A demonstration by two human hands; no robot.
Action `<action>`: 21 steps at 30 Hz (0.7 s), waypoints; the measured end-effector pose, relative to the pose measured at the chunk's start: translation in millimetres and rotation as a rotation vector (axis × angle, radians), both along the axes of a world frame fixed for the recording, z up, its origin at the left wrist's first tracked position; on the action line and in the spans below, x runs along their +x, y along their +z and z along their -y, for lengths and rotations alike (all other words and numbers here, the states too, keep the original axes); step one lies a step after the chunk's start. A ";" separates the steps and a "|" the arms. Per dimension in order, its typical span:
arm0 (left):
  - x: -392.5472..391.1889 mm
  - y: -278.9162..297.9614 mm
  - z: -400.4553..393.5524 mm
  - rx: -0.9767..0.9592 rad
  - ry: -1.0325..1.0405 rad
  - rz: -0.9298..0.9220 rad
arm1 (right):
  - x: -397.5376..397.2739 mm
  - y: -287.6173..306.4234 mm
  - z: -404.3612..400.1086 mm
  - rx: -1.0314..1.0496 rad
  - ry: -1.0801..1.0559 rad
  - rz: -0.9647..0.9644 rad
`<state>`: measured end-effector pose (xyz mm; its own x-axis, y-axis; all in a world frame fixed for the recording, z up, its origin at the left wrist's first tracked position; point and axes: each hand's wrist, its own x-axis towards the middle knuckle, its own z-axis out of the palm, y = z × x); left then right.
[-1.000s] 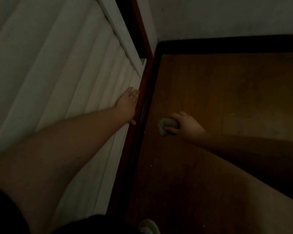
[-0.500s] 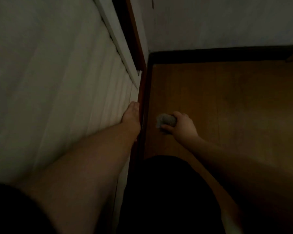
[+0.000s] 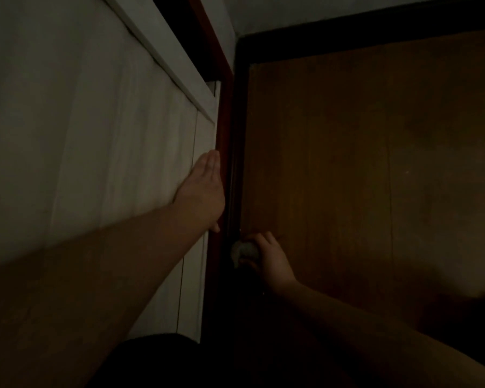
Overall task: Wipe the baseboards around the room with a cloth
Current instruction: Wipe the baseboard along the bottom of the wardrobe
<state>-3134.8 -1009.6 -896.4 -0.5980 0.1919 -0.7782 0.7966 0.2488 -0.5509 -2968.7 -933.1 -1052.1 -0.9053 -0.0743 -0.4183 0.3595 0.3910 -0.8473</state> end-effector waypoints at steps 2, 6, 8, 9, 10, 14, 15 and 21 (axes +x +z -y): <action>0.6 -0.5 1.8 0.004 0.005 -0.001 | -3.0 -3.1 -0.4 0.028 0.028 -0.018; 1.3 0.9 -0.8 -0.013 -0.009 -0.025 | -4.5 -3.6 -2.0 0.155 0.090 -0.098; -1.5 3.4 -5.2 -0.032 -0.026 -0.045 | -2.8 -3.9 -0.9 0.202 0.089 -0.127; -4.2 4.5 -7.2 -0.047 -0.034 -0.061 | -2.9 -4.4 0.0 0.206 0.083 -0.130; -7.2 5.6 -8.8 -0.060 -0.031 -0.076 | -3.6 -4.9 0.6 0.201 0.083 -0.128; -14.8 3.2 -10.1 -0.043 0.016 -0.067 | -9.9 -10.0 -0.6 0.180 0.112 -0.125; -15.6 2.2 -10.3 -0.028 0.015 -0.055 | -11.7 -10.6 -1.2 0.181 0.120 -0.129; -16.4 1.3 -10.7 -0.012 0.011 -0.031 | -56.0 -7.1 -4.7 0.216 -0.094 -0.107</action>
